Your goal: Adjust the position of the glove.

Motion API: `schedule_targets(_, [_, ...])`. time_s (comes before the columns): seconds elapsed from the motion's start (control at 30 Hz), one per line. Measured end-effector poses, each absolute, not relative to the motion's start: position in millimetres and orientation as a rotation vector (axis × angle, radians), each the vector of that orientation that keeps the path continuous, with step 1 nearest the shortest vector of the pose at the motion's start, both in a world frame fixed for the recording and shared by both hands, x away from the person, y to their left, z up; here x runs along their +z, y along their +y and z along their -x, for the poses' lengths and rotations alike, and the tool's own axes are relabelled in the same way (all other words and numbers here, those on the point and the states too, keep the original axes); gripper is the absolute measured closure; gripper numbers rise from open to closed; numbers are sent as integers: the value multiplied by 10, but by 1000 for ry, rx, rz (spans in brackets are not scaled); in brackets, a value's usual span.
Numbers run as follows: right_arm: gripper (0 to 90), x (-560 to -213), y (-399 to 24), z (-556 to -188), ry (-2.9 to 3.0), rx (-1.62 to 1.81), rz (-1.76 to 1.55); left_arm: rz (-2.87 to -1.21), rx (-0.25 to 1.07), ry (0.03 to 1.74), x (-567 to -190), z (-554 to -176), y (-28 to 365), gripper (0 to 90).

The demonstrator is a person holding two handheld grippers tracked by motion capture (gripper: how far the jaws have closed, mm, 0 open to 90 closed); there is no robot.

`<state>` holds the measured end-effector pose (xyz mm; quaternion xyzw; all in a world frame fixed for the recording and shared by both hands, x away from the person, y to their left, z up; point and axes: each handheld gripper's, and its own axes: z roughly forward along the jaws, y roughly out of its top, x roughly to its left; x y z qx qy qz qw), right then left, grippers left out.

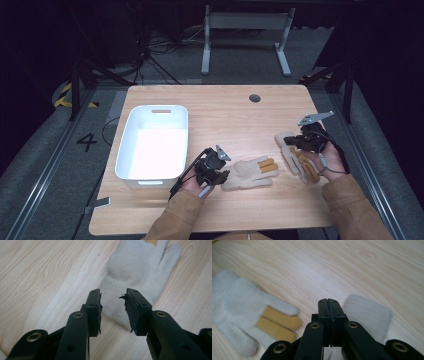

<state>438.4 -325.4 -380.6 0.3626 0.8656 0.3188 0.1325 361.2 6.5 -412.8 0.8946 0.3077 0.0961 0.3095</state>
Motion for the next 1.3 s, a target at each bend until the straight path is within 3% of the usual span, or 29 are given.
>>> schedule_targets(0.6, [897, -4127, -2744, -4429, 2663, 880, -934, -2321, 231, 778, -4064, -3590, 113, 556])
schedule_targets(1.3, [896, -4349, -2623, -4462, 2716, 748, -912, -2306, 211, 779, -4048, -3600, 136, 512])
